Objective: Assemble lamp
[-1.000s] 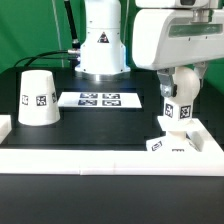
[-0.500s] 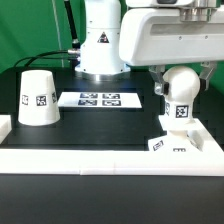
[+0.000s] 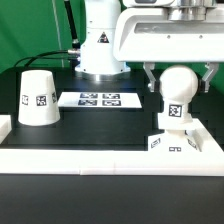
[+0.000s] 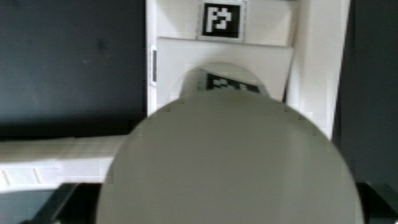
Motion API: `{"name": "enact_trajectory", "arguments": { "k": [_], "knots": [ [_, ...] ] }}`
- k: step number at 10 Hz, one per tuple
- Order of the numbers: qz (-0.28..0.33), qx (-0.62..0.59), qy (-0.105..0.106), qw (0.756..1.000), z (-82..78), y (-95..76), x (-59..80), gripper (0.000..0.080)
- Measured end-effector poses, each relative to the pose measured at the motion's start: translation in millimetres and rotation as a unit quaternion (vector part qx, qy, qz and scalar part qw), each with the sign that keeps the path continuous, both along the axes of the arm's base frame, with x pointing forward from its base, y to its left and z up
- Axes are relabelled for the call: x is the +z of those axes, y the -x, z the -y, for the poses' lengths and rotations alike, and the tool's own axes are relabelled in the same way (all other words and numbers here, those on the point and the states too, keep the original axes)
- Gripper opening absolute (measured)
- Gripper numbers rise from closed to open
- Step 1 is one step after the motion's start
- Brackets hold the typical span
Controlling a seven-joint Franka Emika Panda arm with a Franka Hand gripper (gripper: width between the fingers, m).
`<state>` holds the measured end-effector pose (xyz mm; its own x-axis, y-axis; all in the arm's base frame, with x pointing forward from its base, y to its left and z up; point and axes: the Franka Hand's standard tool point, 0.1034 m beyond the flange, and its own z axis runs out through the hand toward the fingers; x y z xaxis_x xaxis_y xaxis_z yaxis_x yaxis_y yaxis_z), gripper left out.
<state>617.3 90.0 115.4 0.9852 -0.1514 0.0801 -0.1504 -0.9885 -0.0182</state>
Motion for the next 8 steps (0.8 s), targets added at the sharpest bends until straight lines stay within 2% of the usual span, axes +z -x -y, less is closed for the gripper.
{"name": "enact_trajectory", "arguments": {
  "k": [5, 8],
  "knots": [
    [-0.015, -0.169, -0.007, 0.986, 8.6, 5.0, -0.4, 0.0577],
    [-0.016, -0.176, -0.007, 0.984, 9.0, 5.3, 0.3, 0.0578]
  ]
}}
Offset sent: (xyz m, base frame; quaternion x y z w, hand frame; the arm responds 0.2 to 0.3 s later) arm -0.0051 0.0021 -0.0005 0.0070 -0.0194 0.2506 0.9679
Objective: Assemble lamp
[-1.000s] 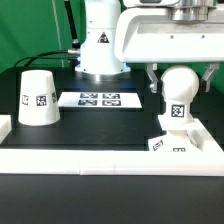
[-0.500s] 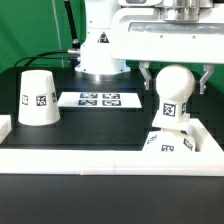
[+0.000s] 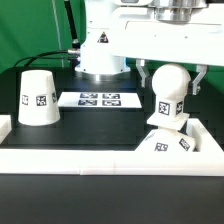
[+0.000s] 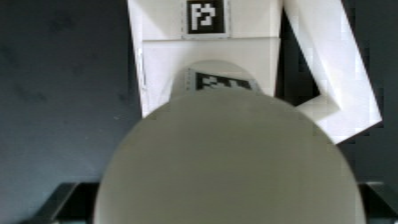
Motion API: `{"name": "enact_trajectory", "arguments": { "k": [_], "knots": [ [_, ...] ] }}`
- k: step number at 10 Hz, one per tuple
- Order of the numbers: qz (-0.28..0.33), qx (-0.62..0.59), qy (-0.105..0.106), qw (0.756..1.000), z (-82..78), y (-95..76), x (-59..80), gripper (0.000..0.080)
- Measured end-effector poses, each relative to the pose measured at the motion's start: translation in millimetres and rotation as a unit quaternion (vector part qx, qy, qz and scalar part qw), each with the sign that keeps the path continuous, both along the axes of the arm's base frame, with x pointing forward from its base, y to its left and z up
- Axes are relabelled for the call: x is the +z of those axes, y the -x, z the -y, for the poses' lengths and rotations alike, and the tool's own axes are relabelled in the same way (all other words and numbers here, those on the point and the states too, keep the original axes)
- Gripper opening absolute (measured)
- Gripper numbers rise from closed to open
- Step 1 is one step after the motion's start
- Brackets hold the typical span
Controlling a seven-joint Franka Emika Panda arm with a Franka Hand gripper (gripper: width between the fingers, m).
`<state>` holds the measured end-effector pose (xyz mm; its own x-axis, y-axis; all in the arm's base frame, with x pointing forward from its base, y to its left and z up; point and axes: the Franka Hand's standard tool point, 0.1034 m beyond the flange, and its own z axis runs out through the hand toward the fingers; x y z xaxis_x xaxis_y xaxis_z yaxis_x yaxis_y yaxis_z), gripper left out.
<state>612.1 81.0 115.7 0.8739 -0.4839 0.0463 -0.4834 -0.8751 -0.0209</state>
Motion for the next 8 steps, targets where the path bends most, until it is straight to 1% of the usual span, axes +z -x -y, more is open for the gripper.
{"name": "enact_trajectory", "arguments": {
  "k": [1, 2, 4, 6, 8],
  "knots": [
    [0.004, 0.014, 0.000, 1.000, -0.1, -1.6, 6.2, 0.0671],
    [0.009, 0.029, 0.000, 1.000, 1.3, -2.0, 14.2, 0.0694],
    [0.012, 0.042, -0.005, 0.999, 12.4, 0.0, 32.4, 0.0698],
    [0.015, 0.040, -0.003, 0.999, 26.5, 2.9, 48.1, 0.0699],
    [0.019, 0.034, -0.001, 0.999, 38.9, 6.4, 56.2, 0.0699]
  ]
}}
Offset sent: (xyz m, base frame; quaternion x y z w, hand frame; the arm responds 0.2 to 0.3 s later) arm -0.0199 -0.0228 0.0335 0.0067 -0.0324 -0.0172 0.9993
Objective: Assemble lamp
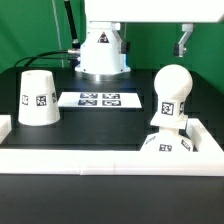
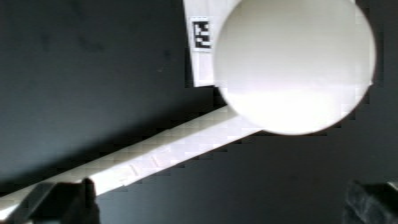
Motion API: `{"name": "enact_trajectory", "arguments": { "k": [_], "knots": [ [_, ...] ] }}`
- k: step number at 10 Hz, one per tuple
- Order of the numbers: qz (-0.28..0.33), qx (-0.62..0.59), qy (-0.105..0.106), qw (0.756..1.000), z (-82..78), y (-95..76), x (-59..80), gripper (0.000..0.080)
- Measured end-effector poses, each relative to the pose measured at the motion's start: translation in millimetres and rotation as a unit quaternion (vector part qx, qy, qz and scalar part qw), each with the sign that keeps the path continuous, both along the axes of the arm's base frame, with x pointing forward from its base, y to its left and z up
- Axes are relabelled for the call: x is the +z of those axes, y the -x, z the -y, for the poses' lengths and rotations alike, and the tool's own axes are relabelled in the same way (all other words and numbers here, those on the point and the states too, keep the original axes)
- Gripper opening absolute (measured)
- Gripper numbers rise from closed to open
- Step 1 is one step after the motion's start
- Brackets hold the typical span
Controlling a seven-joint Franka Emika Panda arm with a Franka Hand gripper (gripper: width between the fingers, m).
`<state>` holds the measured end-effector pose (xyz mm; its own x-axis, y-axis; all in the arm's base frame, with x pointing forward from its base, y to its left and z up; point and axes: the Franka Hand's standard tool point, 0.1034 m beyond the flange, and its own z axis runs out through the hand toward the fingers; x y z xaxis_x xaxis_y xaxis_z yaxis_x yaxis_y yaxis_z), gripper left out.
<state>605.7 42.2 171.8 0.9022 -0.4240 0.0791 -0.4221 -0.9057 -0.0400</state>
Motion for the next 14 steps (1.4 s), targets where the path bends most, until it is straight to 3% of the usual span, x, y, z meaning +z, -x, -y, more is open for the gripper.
{"name": "enact_trajectory", "arguments": {
  "k": [1, 5, 6, 7, 8, 11, 13, 14],
  "knots": [
    [0.001, -0.003, 0.001, 1.000, 5.8, 3.0, 2.8, 0.0699],
    [-0.001, -0.002, 0.001, 1.000, 4.5, 3.7, 0.2, 0.0699],
    [-0.006, -0.012, 0.000, 1.000, 3.0, 8.2, -3.4, 0.0699],
    [-0.019, -0.021, 0.000, 1.000, 1.9, 23.8, -12.4, 0.0699],
    [-0.035, -0.027, -0.001, 0.999, 8.1, 46.5, -18.3, 0.0699],
    [-0.053, -0.033, -0.005, 0.998, 38.2, 67.4, -14.7, 0.0699],
    [-0.049, -0.016, -0.005, 0.999, 56.7, 70.7, -12.0, 0.0699],
    [-0.050, -0.016, -0.005, 0.999, 55.7, 70.9, -12.9, 0.0699]
  ]
}}
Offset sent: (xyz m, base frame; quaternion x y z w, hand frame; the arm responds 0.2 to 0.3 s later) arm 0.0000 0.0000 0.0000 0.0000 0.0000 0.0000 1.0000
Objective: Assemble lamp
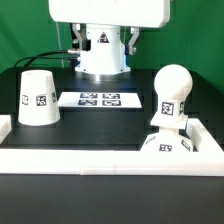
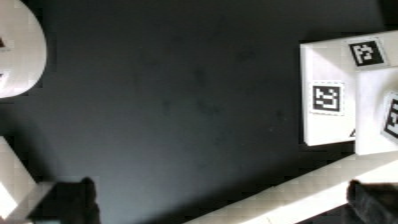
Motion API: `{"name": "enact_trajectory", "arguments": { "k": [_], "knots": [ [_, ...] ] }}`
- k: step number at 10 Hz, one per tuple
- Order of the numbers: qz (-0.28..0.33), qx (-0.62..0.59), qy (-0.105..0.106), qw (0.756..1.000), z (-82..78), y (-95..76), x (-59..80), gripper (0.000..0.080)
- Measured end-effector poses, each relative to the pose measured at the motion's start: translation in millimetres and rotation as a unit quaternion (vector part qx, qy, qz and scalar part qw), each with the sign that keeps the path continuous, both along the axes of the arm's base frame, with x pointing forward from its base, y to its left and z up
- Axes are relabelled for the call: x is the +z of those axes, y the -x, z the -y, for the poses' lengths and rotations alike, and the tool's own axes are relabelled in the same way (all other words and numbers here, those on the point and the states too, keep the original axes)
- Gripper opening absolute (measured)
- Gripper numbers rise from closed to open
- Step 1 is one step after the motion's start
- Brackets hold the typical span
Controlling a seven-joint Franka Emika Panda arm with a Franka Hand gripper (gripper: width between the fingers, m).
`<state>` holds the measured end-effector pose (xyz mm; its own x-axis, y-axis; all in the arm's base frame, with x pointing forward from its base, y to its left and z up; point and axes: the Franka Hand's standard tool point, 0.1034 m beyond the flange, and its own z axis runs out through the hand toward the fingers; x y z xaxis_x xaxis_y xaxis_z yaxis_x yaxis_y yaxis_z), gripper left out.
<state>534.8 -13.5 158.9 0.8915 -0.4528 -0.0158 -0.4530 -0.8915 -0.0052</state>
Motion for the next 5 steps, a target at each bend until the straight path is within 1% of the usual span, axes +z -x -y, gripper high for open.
{"name": "enact_trajectory", "arguments": {
  "k": [5],
  "knots": [
    [-0.002, 0.003, 0.000, 1.000, -0.5, 0.7, -2.2, 0.0699]
  ]
}}
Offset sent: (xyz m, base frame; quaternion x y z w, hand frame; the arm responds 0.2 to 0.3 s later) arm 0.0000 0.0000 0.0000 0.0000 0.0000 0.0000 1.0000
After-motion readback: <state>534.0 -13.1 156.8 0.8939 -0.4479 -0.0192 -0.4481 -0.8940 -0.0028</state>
